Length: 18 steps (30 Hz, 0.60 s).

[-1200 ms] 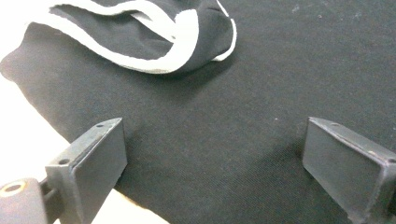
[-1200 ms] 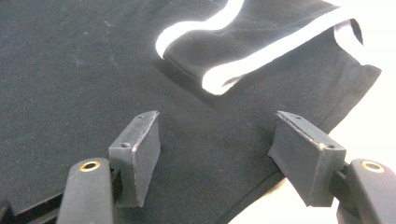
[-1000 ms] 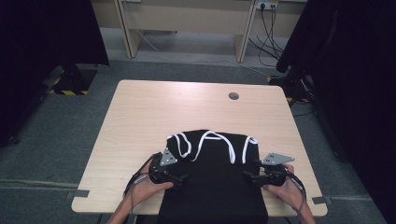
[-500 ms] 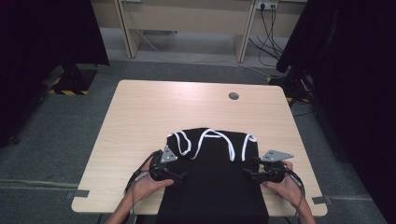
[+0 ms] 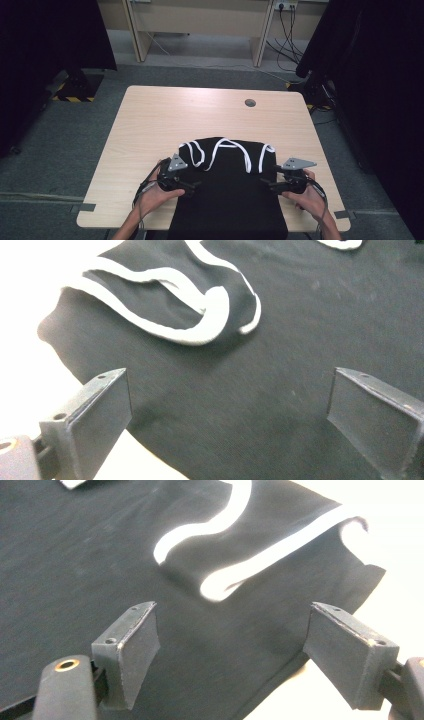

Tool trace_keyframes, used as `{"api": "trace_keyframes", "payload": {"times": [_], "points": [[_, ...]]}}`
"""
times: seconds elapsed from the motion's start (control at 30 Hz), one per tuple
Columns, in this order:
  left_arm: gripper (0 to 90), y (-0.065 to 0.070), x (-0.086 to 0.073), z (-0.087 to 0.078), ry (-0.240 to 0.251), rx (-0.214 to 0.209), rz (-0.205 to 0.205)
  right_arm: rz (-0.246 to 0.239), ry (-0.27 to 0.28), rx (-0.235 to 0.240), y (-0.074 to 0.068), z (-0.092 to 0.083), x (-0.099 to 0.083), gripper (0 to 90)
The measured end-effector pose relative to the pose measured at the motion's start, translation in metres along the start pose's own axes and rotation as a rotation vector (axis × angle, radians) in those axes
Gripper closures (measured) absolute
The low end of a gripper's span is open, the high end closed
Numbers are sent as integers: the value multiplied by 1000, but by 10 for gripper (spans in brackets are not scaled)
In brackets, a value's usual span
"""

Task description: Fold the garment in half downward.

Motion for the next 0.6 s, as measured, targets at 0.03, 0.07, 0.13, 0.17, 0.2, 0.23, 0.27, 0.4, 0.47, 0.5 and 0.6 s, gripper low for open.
{"api": "trace_keyframes", "payload": {"times": [0.03,0.07,0.13,0.17,0.2,0.23,0.27,0.4,0.47,0.5,0.6], "points": [[31,-3,2,0,4,5,-2,-1,8,-9,3,0,3,217],[30,-5,4,0,4,10,-4,0,14,-13,5,1,6,215],[30,-12,7,2,0,11,-15,4,23,-20,10,1,13,211],[30,-15,8,3,-2,9,-24,5,31,-24,13,2,17,210],[30,-18,10,5,-1,9,-33,10,39,-30,16,2,20,207],[29,-22,12,6,0,15,-37,12,45,-32,19,4,23,205],[30,-25,15,8,4,23,-39,14,41,-34,22,7,26,202],[29,-41,25,14,9,44,-60,19,31,-60,33,18,36,185],[29,-49,28,19,-1,52,-67,20,29,-64,37,24,43,185],[29,-52,30,22,-4,54,-67,20,31,-66,39,26,46,184],[29,-62,36,30,-16,57,-74,18,20,-62,44,33,55,184]]}}
Point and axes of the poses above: each handheld gripper's, and its own axes: z roughly forward along the jaws, x roughly out of its top, y roughly to its right, the point moved 8 cm from there along z, roughly forward along the jaws, and after that the axes turned 8 degrees about z, right-handed, at the moved point
